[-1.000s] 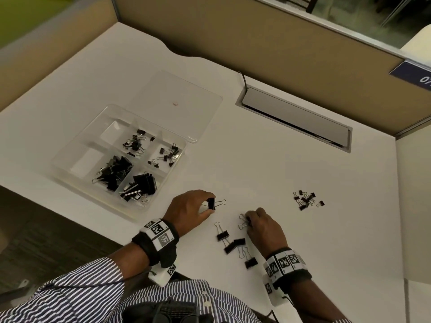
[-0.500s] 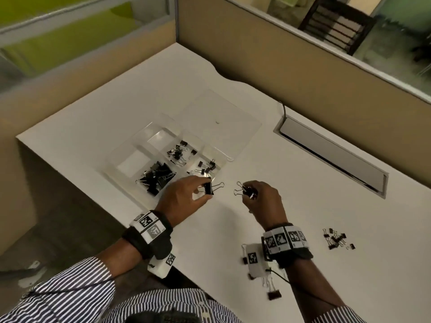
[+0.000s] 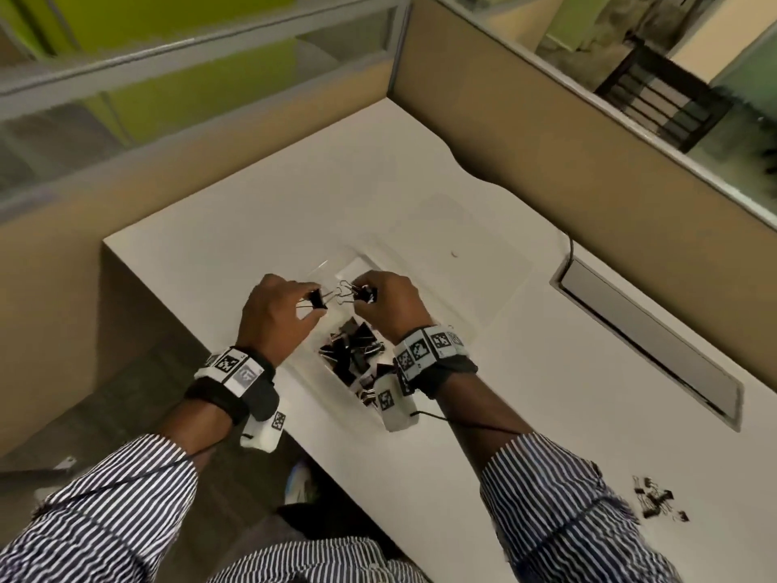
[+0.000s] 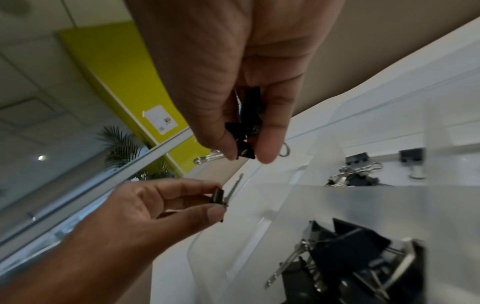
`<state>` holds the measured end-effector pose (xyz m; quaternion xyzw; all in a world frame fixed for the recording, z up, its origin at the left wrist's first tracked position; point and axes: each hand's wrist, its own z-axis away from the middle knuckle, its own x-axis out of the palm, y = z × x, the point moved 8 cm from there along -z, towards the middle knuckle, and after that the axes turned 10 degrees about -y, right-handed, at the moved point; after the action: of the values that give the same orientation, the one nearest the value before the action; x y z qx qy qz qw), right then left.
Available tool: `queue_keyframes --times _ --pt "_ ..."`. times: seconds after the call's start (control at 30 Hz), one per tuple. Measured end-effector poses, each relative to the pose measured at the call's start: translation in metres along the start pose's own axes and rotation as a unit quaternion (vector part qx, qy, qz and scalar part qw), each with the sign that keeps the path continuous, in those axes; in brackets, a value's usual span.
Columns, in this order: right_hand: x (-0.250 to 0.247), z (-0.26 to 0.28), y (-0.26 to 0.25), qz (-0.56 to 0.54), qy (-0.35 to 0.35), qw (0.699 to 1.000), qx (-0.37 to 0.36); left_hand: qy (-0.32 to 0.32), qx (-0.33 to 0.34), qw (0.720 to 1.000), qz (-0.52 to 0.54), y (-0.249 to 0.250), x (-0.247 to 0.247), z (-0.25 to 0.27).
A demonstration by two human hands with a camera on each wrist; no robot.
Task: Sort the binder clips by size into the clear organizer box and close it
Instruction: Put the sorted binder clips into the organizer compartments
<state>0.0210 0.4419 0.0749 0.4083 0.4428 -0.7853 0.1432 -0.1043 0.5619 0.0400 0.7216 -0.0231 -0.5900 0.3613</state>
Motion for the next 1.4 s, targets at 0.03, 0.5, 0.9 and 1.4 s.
queue_keyframes --times 0.03,0.5,0.9,1.4 --pt "0.004 -0.009 -0.008 0.021 -0.005 1.000 -0.005 -0.004 0.006 1.000 -0.006 -0.004 0.002 -0.002" --pt "0.033 -0.043 -0.036 0.085 -0.048 0.994 -0.059 -0.001 -0.015 0.997 0.071 -0.049 -0.008 0.022" --pt "0.013 0.028 0.030 0.116 -0.022 0.992 -0.047 -0.045 0.100 0.993 0.043 0.052 0.034 0.040" --pt "-0.001 0.232 0.207 0.091 -0.012 0.995 0.050 -0.147 0.227 0.963 0.013 0.234 0.180 0.122"
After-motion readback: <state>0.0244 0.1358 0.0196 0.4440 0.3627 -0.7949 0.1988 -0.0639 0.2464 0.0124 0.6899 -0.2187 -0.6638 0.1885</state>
